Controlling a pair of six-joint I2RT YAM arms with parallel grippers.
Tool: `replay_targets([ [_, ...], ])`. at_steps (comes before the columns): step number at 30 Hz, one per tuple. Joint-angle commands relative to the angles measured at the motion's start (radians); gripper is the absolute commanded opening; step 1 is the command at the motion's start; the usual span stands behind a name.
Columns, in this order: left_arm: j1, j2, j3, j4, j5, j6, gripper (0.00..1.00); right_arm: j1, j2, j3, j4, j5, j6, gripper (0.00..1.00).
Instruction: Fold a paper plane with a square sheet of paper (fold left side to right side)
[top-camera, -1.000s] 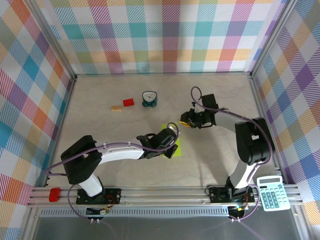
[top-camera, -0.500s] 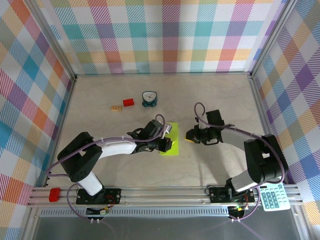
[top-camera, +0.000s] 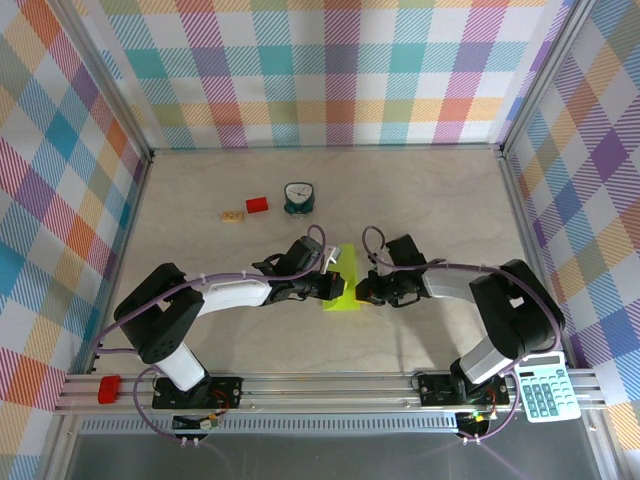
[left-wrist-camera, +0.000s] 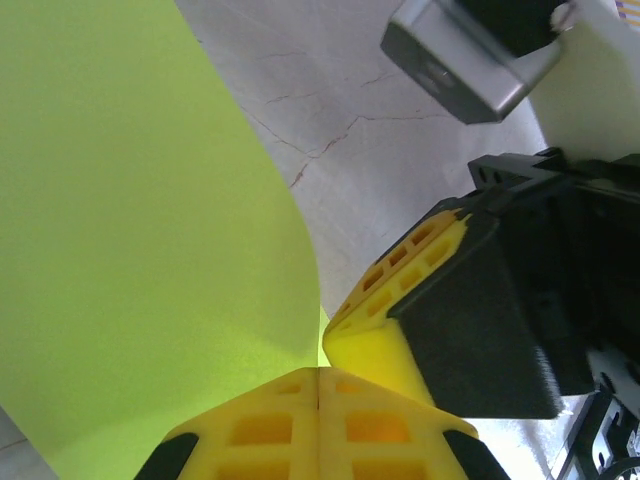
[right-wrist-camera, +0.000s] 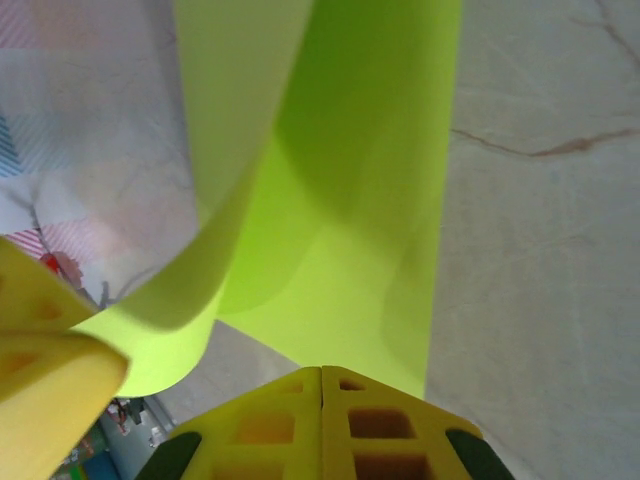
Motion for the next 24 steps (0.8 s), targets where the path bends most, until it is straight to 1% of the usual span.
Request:
replay_targets([
  [1, 0.013, 0.016, 0.001, 0.016, 0.019, -0.018, 0.00, 0.010, 0.022, 0.002, -0.006, 0.031, -0.009, 0.00],
  [14, 0.024, 0.027, 0.002, 0.007, 0.029, -0.040, 0.00, 0.018, 0.081, 0.011, -0.076, 0.085, -0.044, 0.00],
  [24, 0.056, 0.030, -0.007, -0.014, 0.062, -0.032, 0.00, 0.026, 0.088, 0.032, -0.145, 0.126, -0.076, 0.00],
])
